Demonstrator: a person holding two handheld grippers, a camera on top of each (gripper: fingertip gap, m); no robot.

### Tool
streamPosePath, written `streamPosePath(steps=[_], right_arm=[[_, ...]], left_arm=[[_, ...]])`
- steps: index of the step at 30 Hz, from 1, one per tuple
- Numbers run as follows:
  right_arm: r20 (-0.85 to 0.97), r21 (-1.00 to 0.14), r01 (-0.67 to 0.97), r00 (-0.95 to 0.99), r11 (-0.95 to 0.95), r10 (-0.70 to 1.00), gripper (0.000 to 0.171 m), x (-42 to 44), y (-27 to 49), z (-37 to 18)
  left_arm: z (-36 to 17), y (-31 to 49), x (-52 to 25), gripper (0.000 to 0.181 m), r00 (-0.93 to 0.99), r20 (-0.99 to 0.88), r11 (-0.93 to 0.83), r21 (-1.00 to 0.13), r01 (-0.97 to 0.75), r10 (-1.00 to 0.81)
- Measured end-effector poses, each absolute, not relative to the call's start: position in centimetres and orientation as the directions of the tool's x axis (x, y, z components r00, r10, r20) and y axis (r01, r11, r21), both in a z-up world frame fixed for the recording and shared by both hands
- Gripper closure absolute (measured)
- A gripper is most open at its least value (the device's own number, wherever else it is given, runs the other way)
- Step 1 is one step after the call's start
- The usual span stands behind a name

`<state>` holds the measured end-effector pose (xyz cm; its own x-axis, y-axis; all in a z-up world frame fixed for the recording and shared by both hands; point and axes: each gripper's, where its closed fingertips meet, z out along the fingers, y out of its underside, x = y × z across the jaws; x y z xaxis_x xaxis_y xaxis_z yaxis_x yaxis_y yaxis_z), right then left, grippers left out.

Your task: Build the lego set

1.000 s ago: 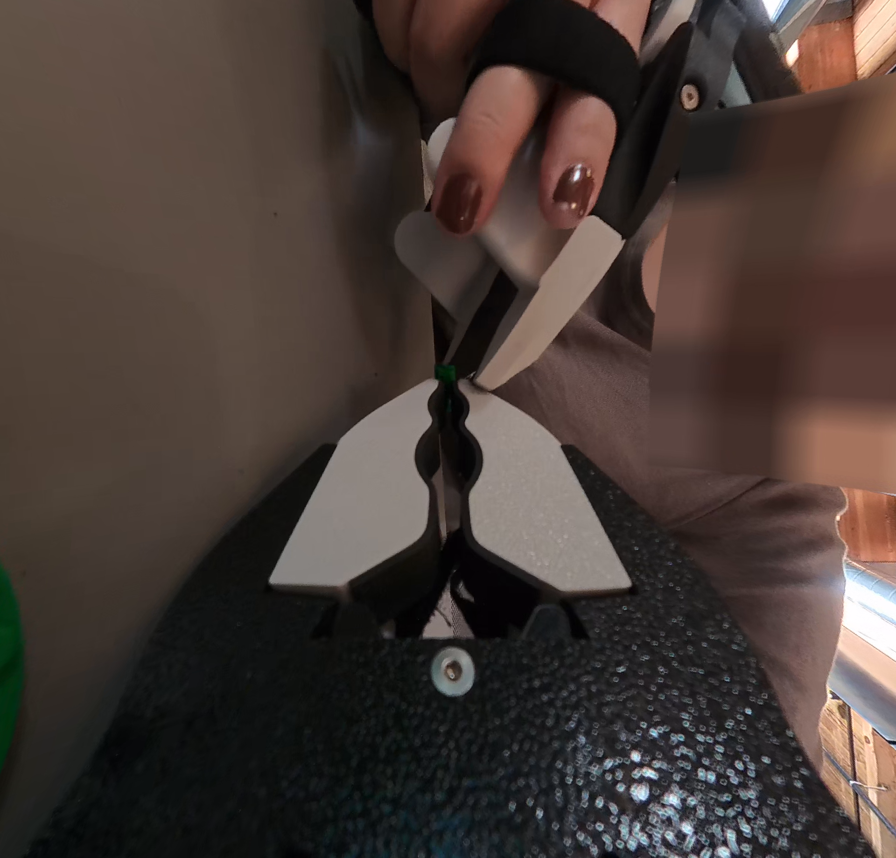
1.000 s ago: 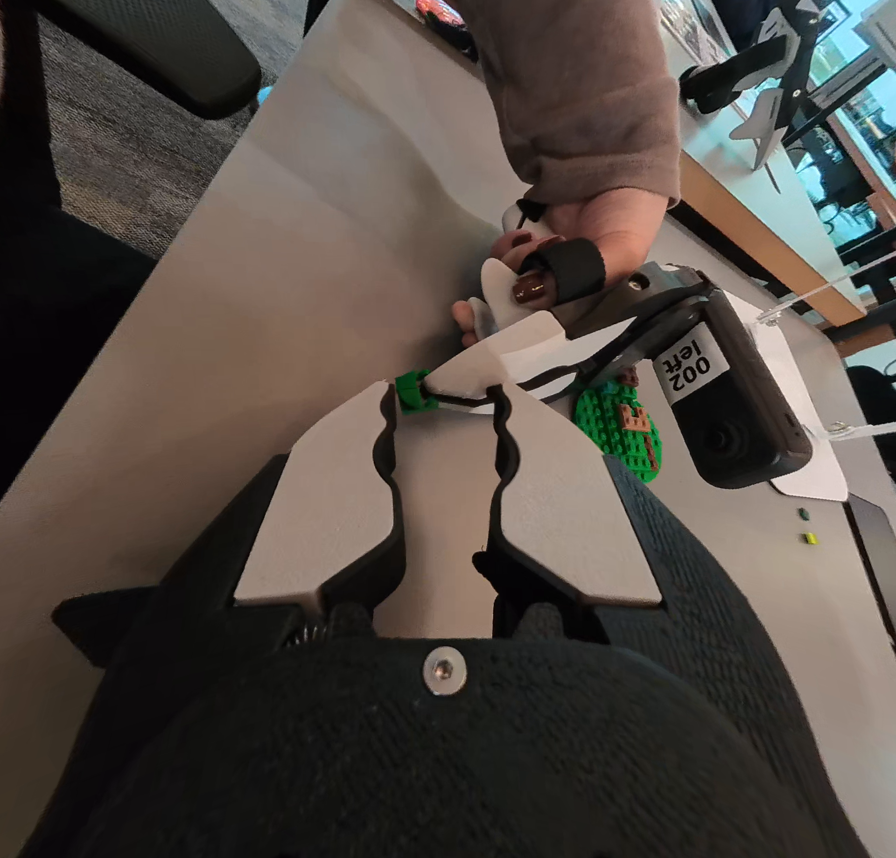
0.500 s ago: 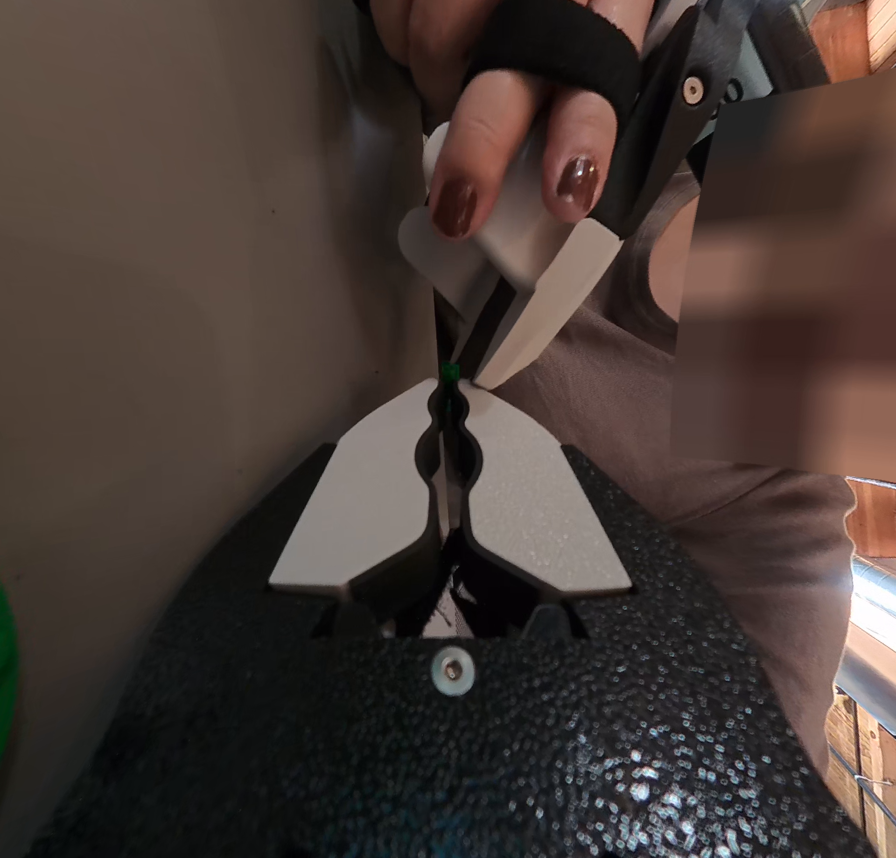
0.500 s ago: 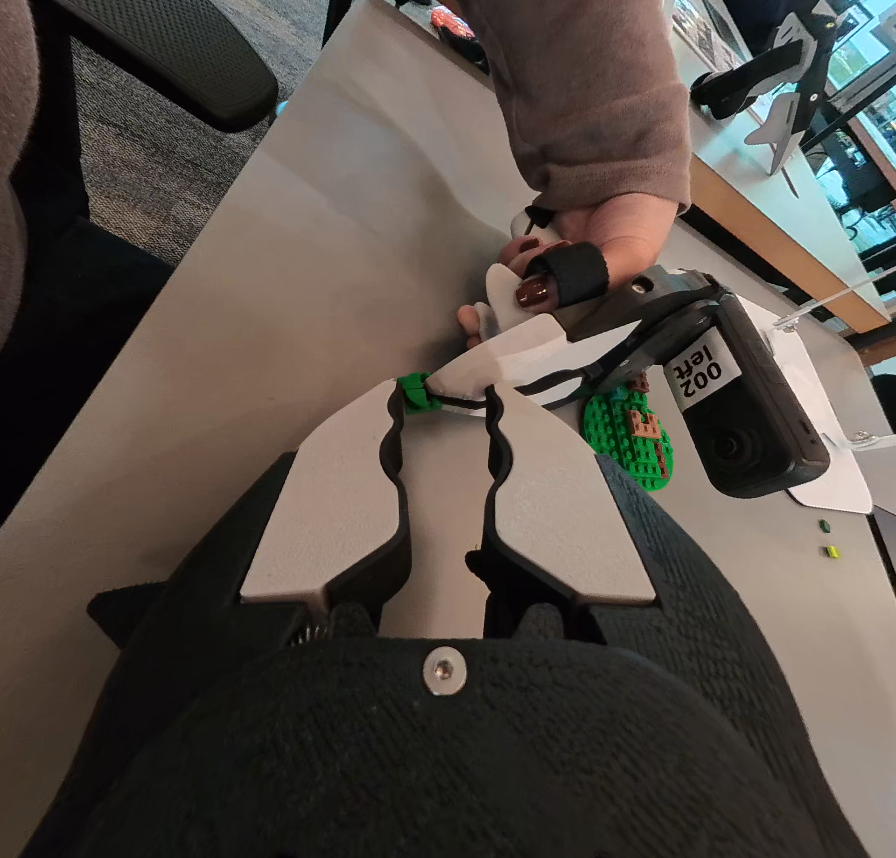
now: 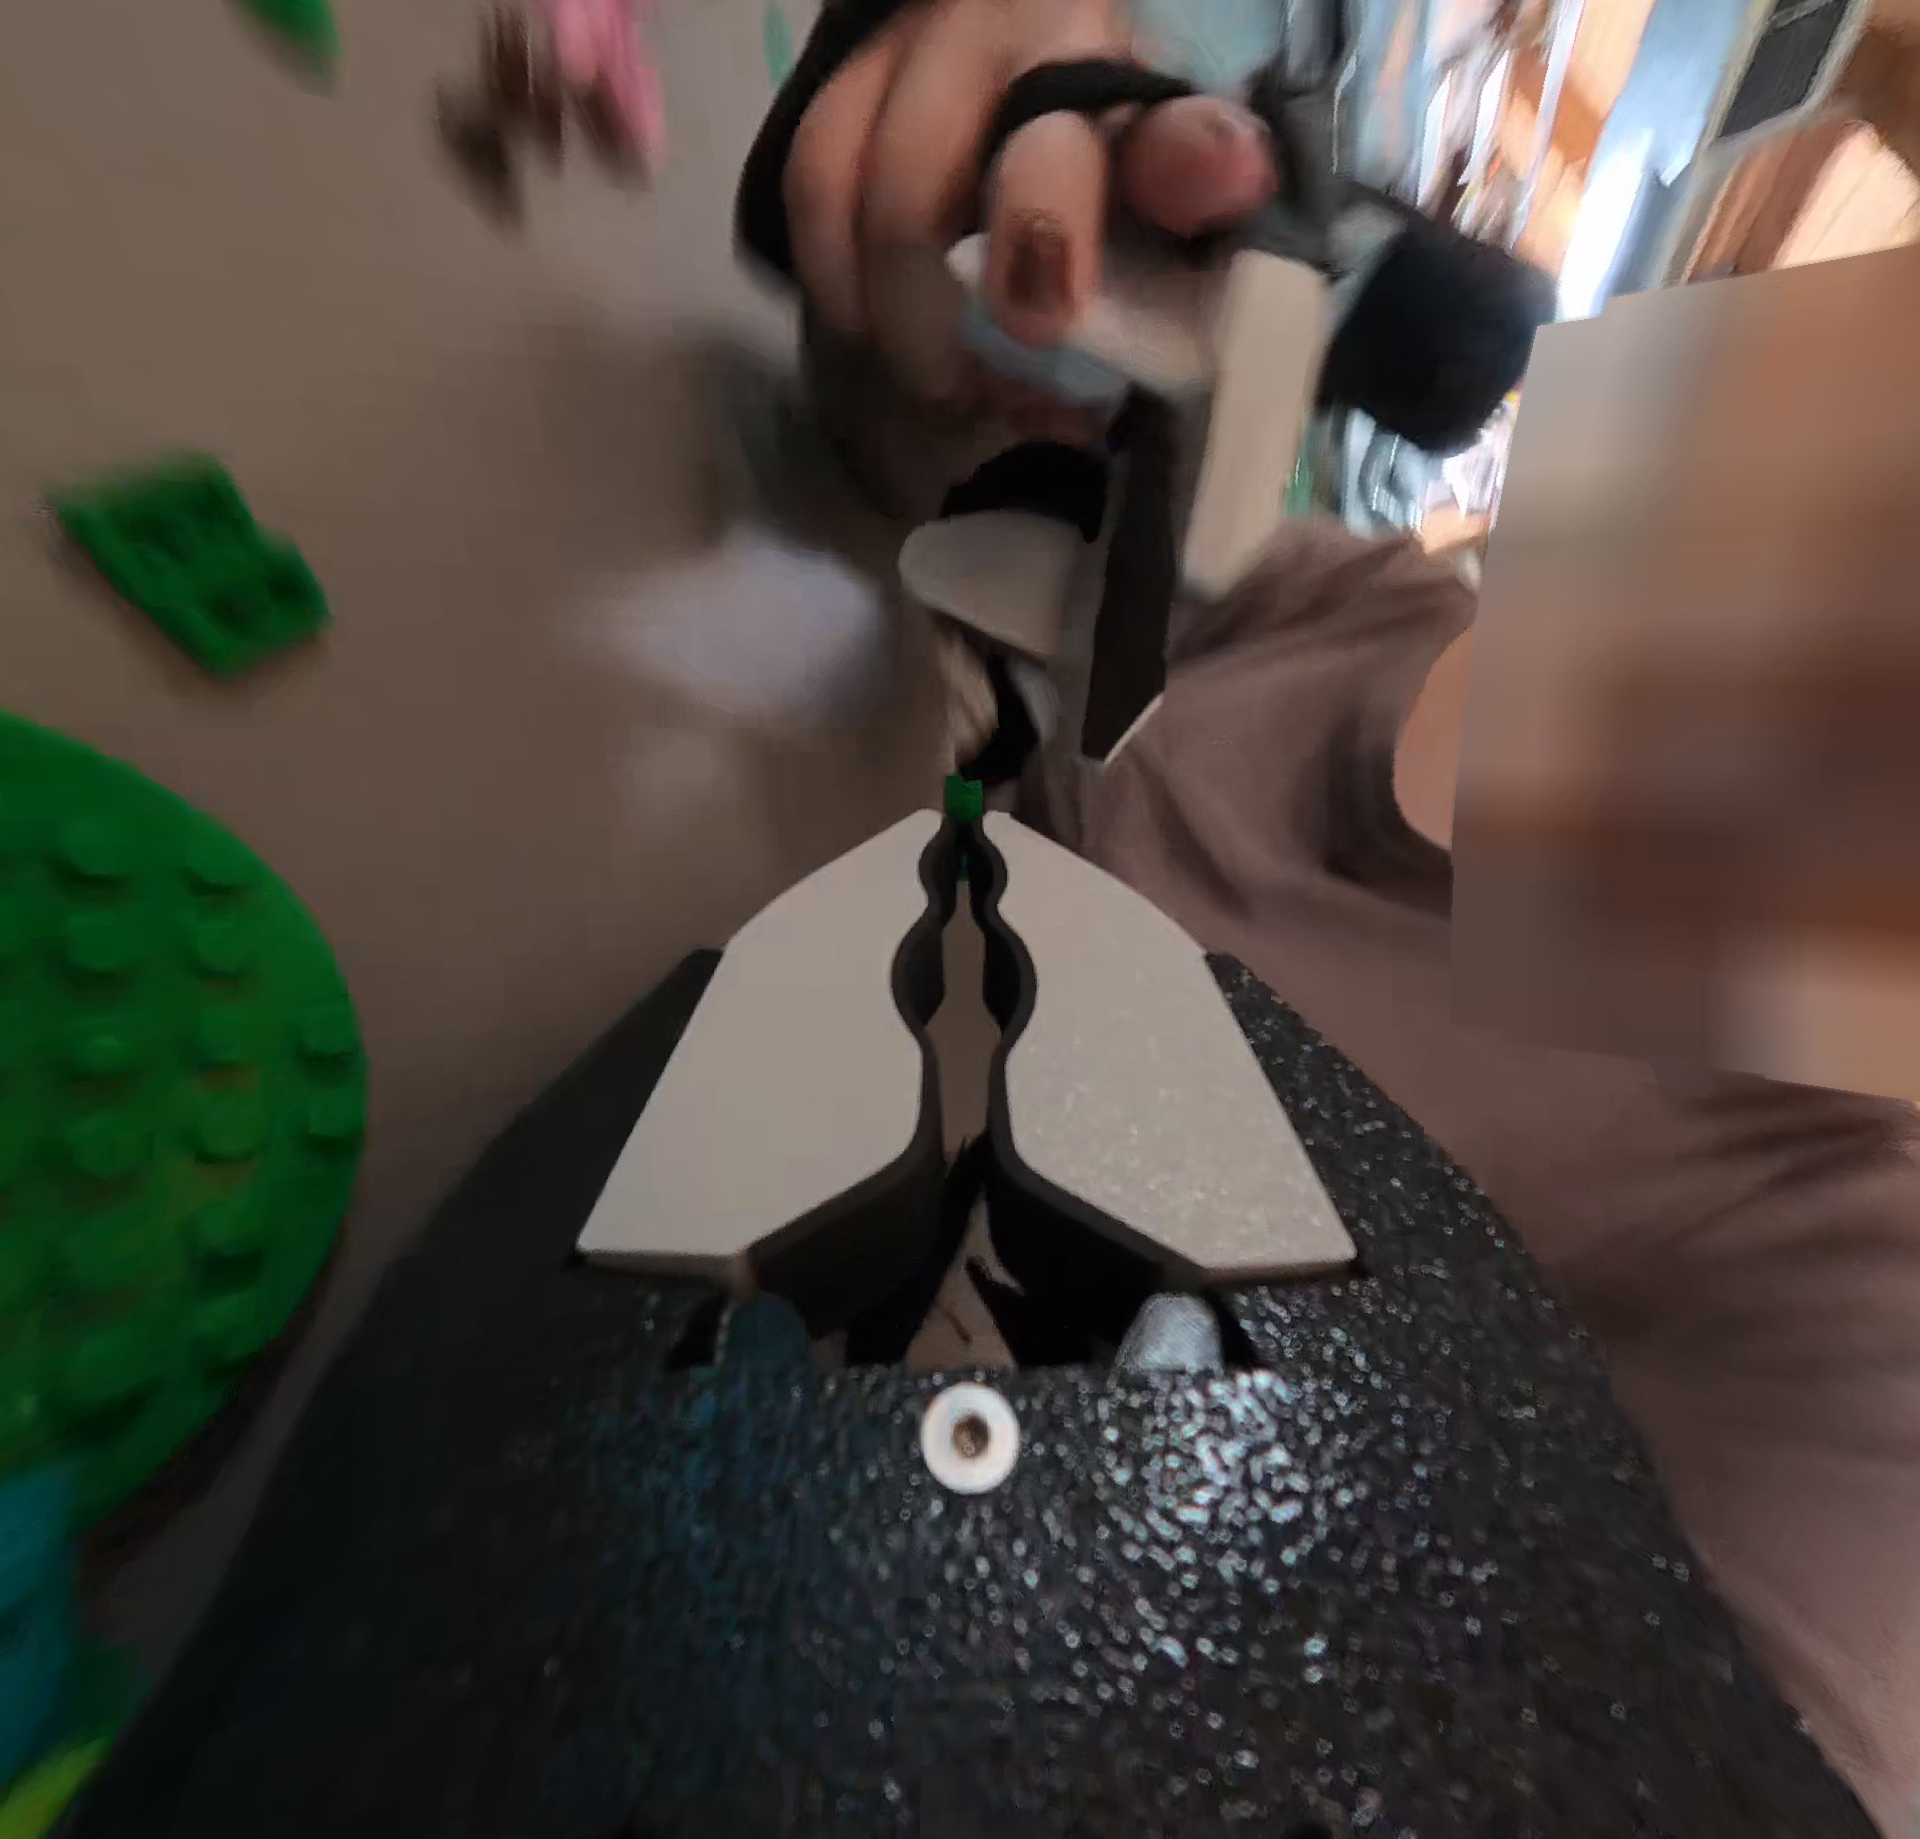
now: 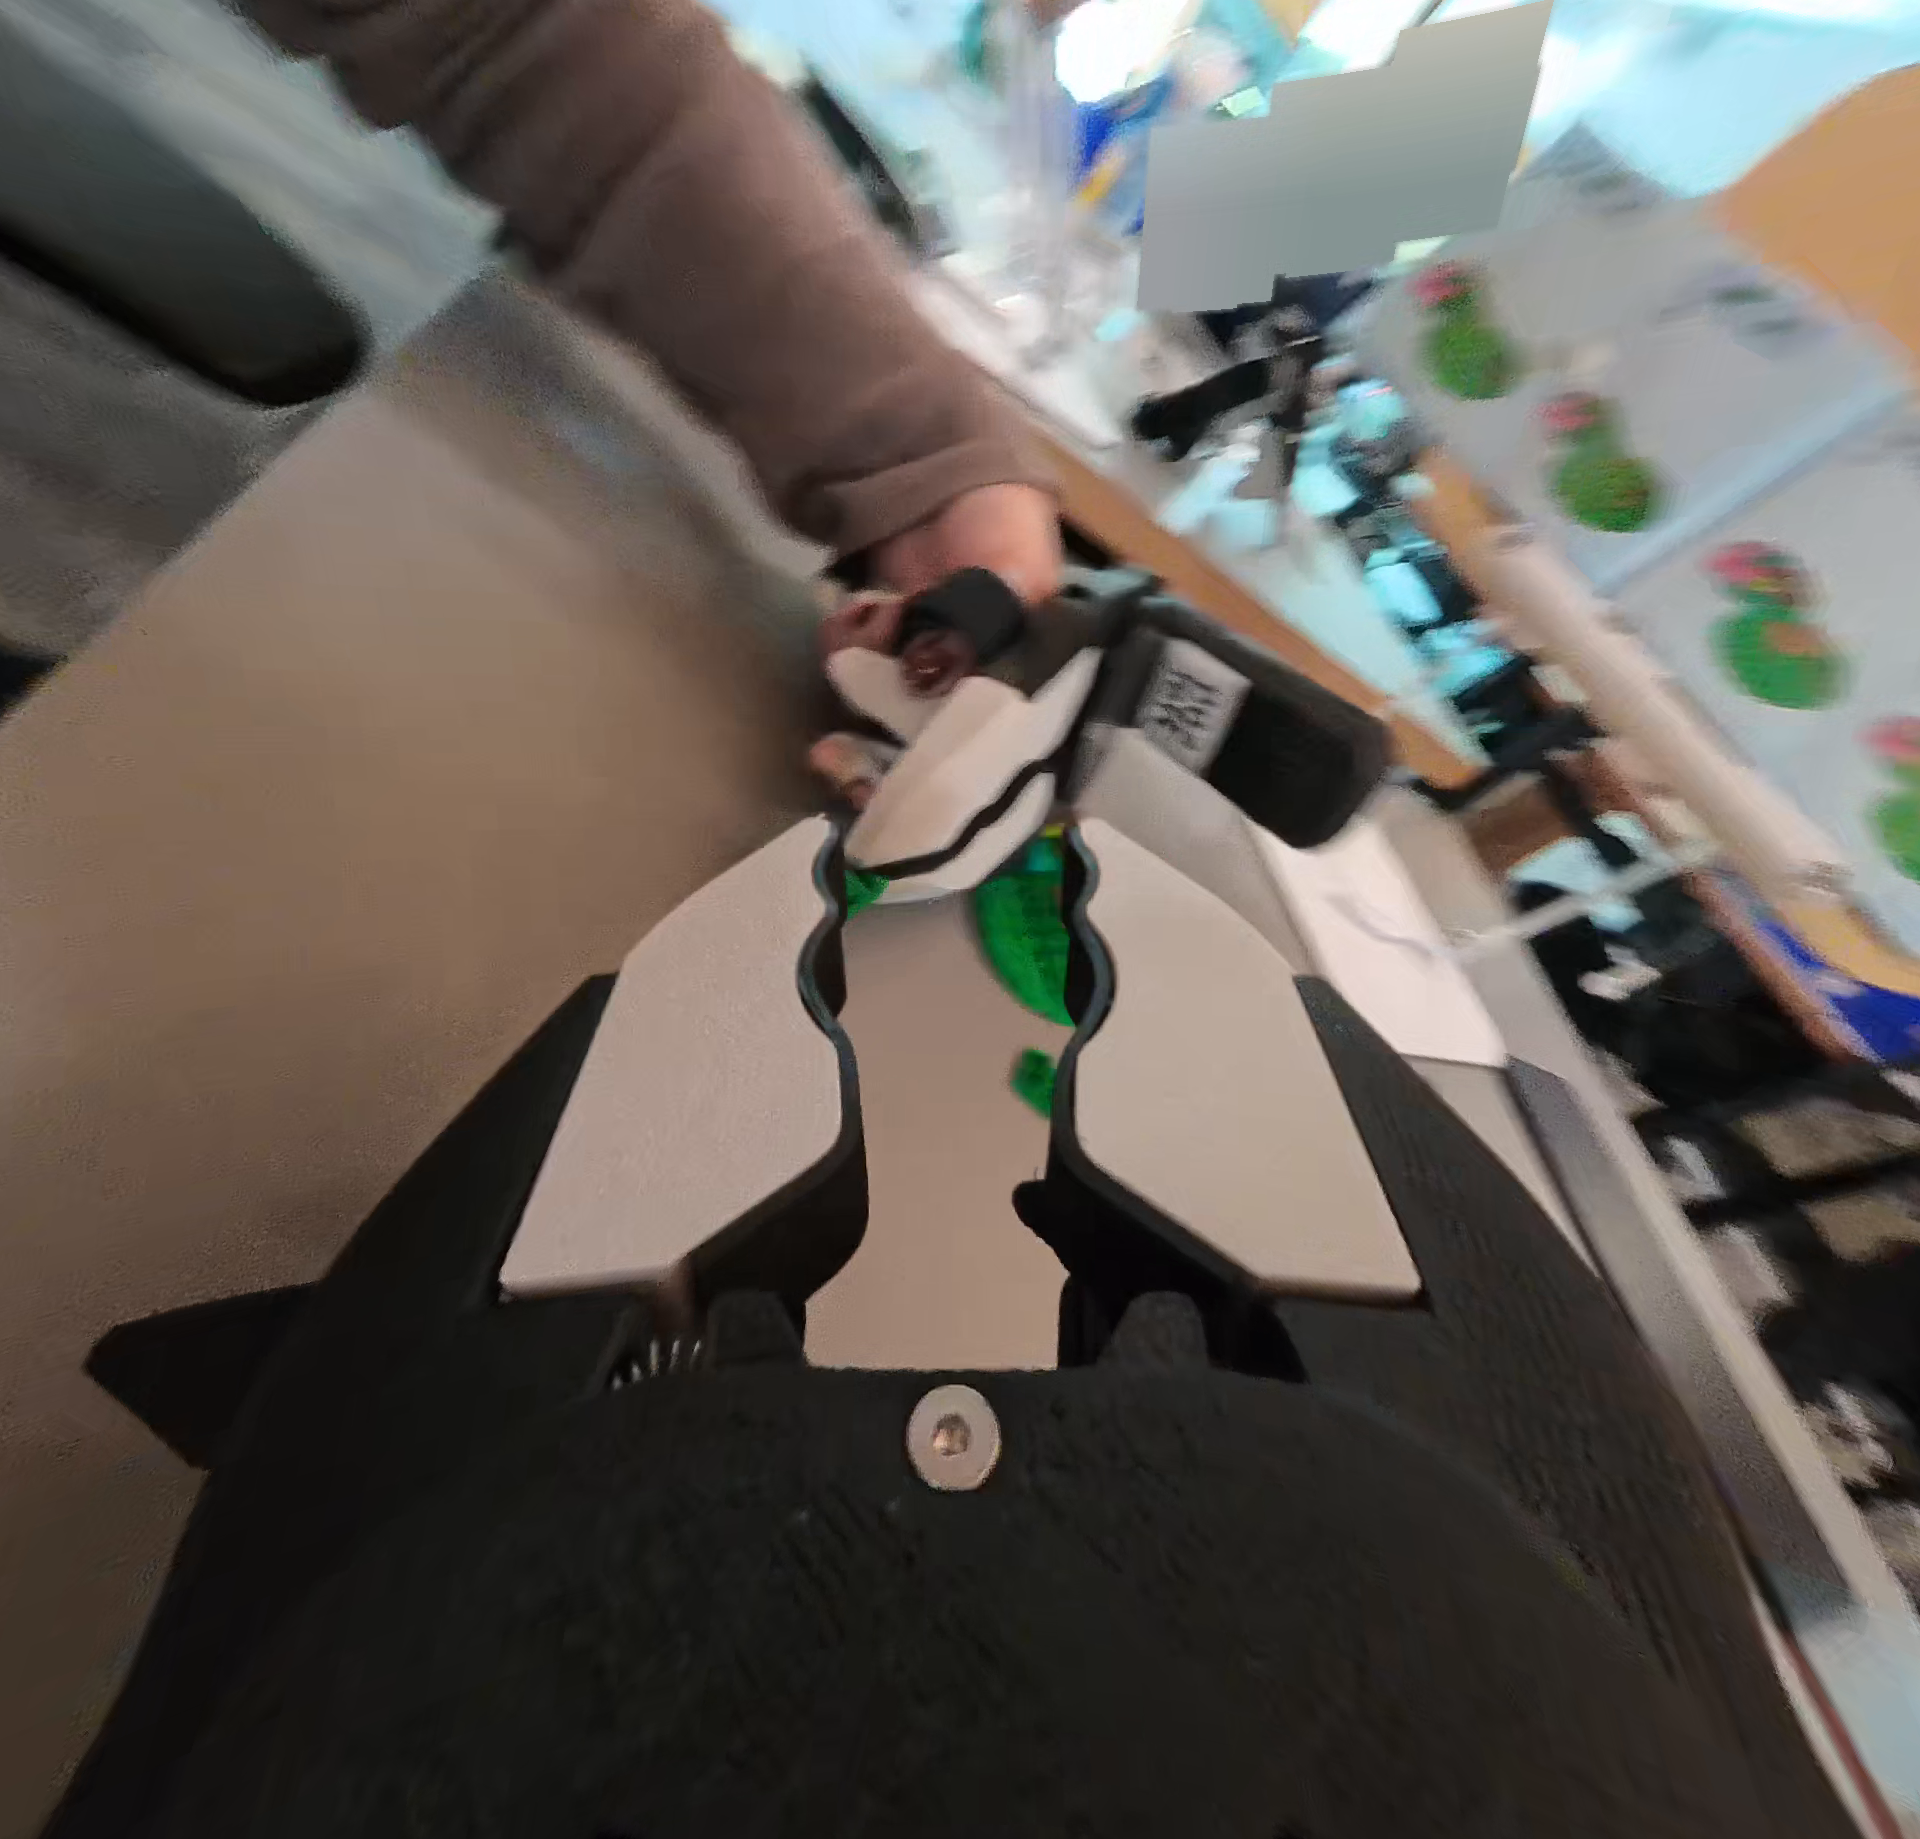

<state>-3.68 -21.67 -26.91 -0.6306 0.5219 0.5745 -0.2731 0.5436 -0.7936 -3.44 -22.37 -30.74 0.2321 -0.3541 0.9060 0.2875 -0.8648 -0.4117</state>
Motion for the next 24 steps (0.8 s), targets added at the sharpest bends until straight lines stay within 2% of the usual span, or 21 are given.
streamPosePath(steps=[1,4,7,11,15,19,24], right_arm=[[0.591,-0.798,-0.293,-0.553,0.527,0.587,0.134,-4.4,-20.8,-25.8],[0.596,-0.797,-0.35,-0.324,0.492,0.735,0.142,-5.7,-18.3,-23.1],[0.573,-0.8,-0.342,-0.189,0.493,0.797,0.147,-6.5,-16.6,-22.6],[0.532,-0.818,-0.296,-0.064,0.493,0.845,0.156,-7.3,-14.5,-22.9],[0.521,-0.824,-0.27,-0.015,0.499,0.853,0.16,-7.7,-13.3,-23.1],[0.496,-0.837,-0.275,-0.016,0.473,0.868,0.162,-7.8,-12.9,-23.1],[0.515,-0.82,-0.3,-0.018,0.487,0.857,0.163,-7.5,-13.3,-22.9]], left_arm=[[-30.2,-21.7,-4.0,0.18,0.263,0.881,-0.817,-0.467,0.338,-0.394],[-29.0,-19.6,-5.9,0.18,0.369,0.819,-0.676,-0.572,0.465,-0.439],[-27.5,-17.9,-7.6,0.18,0.42,0.767,-0.516,-0.639,0.57,-0.486],[-26.3,-16.3,-8.9,0.181,0.544,0.675,-0.34,-0.729,0.594,-0.498],[-24.1,-17.0,-7.5,0.18,0.461,0.598,-0.241,-0.744,0.623,-0.655],[-22.9,-17.3,-7.5,0.18,0.475,0.543,-0.131,-0.742,0.657,-0.692],[-22.8,-18.7,-5.7,0.18,0.554,0.413,-0.068,-0.84,0.538,-0.723]])
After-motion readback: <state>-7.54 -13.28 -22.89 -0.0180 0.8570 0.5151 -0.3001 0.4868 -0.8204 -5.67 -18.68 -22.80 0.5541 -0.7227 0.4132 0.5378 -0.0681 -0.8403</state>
